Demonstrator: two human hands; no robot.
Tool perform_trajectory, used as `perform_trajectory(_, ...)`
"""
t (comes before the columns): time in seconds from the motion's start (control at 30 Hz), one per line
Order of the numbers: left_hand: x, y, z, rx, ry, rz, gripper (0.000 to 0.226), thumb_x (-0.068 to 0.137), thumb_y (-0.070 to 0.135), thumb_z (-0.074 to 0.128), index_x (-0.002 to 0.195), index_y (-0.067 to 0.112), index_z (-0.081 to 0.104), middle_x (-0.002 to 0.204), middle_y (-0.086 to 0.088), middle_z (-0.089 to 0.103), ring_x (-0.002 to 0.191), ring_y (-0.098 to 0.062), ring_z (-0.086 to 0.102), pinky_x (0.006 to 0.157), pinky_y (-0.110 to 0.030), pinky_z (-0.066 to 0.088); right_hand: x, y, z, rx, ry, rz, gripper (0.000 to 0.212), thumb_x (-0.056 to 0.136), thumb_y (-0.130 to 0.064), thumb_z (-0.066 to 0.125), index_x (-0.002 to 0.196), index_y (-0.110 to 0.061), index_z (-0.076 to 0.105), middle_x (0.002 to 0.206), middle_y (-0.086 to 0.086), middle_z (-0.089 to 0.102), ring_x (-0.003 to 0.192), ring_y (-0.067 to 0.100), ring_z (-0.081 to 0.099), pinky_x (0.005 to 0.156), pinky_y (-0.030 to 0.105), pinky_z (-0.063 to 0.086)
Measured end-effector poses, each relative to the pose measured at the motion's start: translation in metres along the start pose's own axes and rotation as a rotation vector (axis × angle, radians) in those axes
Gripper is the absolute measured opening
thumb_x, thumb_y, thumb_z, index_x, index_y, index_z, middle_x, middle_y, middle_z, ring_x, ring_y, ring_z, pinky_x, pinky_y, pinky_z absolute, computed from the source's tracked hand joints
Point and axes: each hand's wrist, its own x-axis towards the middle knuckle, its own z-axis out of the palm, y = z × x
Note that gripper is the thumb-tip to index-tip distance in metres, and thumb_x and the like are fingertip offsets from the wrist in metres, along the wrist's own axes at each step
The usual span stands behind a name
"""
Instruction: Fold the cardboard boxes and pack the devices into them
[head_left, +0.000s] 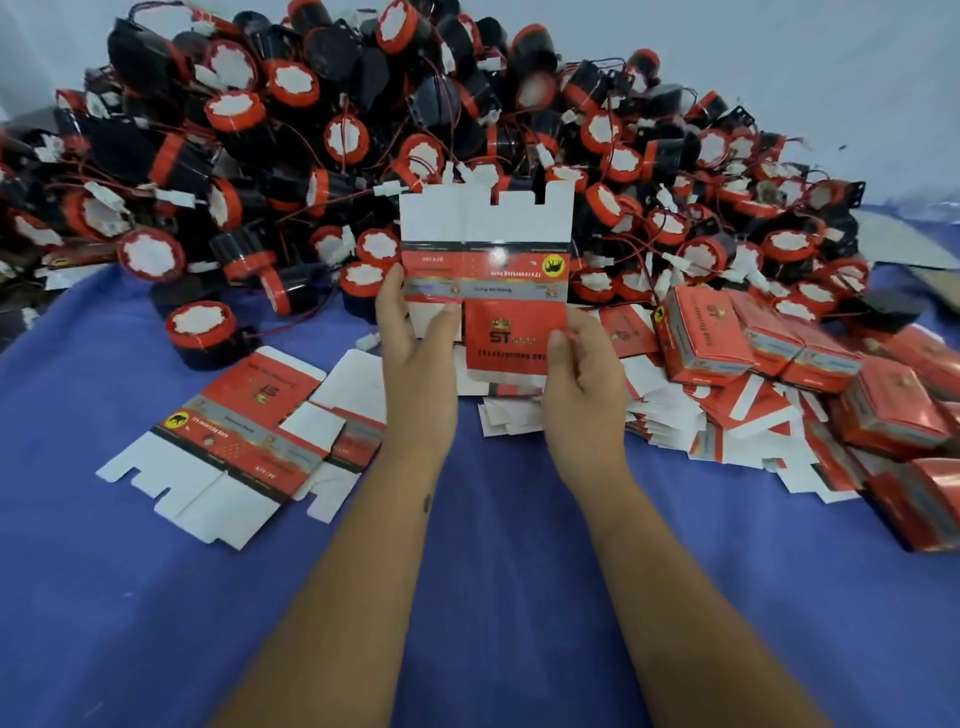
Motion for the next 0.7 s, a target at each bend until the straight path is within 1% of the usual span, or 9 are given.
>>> perform_trajectory(0.07, -0.005, 0.002, 0.001, -0.046, 0.032, 0.005, 0.052, 0.102, 0.022, 0.051, 0.149, 0.035, 0.033, 0.136, 0.016, 0.053, 0.108, 0.011, 0.055, 0.075, -0.003, 0.046, -0.002, 0.003, -0.001, -0.025, -0.004, -0.070, 0.027, 0.105, -0.010, 0.039, 0.124, -0.011, 0.058, 0.105, -0.021, 0.062, 0.098, -0.006, 0.059, 0.083, 0.009, 0.046)
perform_trajectory(0.17, -0.001, 0.011, -0.009, -0.149, 0.075, 0.028, 0.045, 0.103, 0.018, 0.048, 0.146, 0.025, 0.041, 0.125, 0.005, 0.060, 0.089, 0.003, 0.058, 0.070, -0.010, 0.048, -0.004, 0.004, -0.002, -0.124, -0.029, -0.201, 0.028, 0.104, -0.013, 0.039, 0.123, -0.015, 0.059, 0.104, -0.022, 0.061, 0.097, -0.003, 0.058, 0.083, 0.010, 0.044)
perform_trajectory(0.3, -0.001, 0.022, -0.016, -0.204, 0.103, 0.055, 0.013, 0.098, 0.009, 0.054, 0.109, 0.016, 0.052, 0.089, 0.017, 0.065, 0.087, 0.002, 0.062, 0.090, -0.027, 0.051, -0.005, 0.004, -0.002, -0.326, 0.070, -0.378, 0.029, 0.098, -0.005, 0.041, 0.118, -0.002, 0.061, 0.118, 0.003, 0.057, 0.108, 0.013, 0.051, 0.091, 0.027, 0.045)
perform_trajectory(0.37, 0.000, 0.025, -0.016, -0.238, 0.106, 0.058, 0.013, 0.096, 0.005, 0.057, 0.095, 0.017, 0.051, 0.082, 0.016, 0.063, 0.084, -0.001, 0.060, 0.094, -0.032, 0.052, -0.007, 0.003, -0.003, -0.357, 0.085, -0.377, 0.036, 0.095, -0.011, 0.043, 0.129, -0.006, 0.056, 0.130, 0.003, 0.057, 0.120, 0.013, 0.049, 0.102, 0.033, 0.042)
perform_trajectory(0.43, -0.001, 0.024, -0.015, -0.187, 0.088, 0.137, 0.016, 0.092, 0.003, 0.061, 0.093, 0.015, 0.051, 0.082, 0.014, 0.062, 0.083, -0.003, 0.059, 0.088, -0.028, 0.053, -0.009, 0.000, -0.003, -0.257, 0.035, -0.302, 0.052, 0.093, -0.021, 0.048, 0.144, -0.013, 0.042, 0.141, -0.009, 0.048, 0.131, 0.004, 0.042, 0.110, 0.029, 0.034)
perform_trajectory(0.5, -0.005, 0.025, -0.010, -0.100, 0.049, 0.240, 0.018, 0.088, -0.001, 0.062, 0.097, 0.013, 0.054, 0.089, 0.011, 0.063, 0.087, -0.002, 0.059, 0.081, -0.018, 0.051, -0.010, 0.000, -0.002, -0.171, -0.001, -0.266, 0.065, 0.092, -0.029, 0.052, 0.151, -0.015, 0.030, 0.147, -0.019, 0.037, 0.136, -0.002, 0.034, 0.112, 0.023, 0.029)
perform_trajectory(0.53, -0.007, 0.025, -0.006, -0.067, 0.025, 0.282, 0.020, 0.089, -0.003, 0.060, 0.101, 0.011, 0.055, 0.096, 0.008, 0.062, 0.091, -0.001, 0.060, 0.083, -0.017, 0.051, -0.011, 0.000, -0.001, -0.140, -0.015, -0.257, 0.069, 0.091, -0.031, 0.053, 0.153, -0.016, 0.026, 0.148, -0.023, 0.033, 0.137, -0.003, 0.032, 0.111, 0.021, 0.027)
perform_trajectory(0.63, -0.012, 0.022, -0.002, -0.032, -0.010, 0.333, 0.028, 0.094, -0.002, 0.055, 0.119, 0.009, 0.055, 0.118, 0.003, 0.060, 0.111, -0.002, 0.058, 0.102, -0.025, 0.047, -0.014, 0.000, 0.003, 0.011, -0.076, -0.184, 0.080, 0.087, -0.030, 0.056, 0.156, -0.017, 0.017, 0.157, -0.013, 0.028, 0.144, 0.001, 0.026, 0.114, 0.022, 0.026)
perform_trajectory(0.7, -0.014, 0.020, -0.002, -0.035, -0.030, 0.310, 0.033, 0.095, 0.001, 0.049, 0.126, 0.009, 0.054, 0.121, 0.009, 0.061, 0.112, 0.001, 0.057, 0.098, -0.019, 0.045, -0.016, 0.000, 0.006, 0.035, -0.132, -0.150, 0.087, 0.085, -0.029, 0.057, 0.157, -0.017, 0.010, 0.161, -0.009, 0.022, 0.147, 0.004, 0.022, 0.118, 0.029, 0.024)
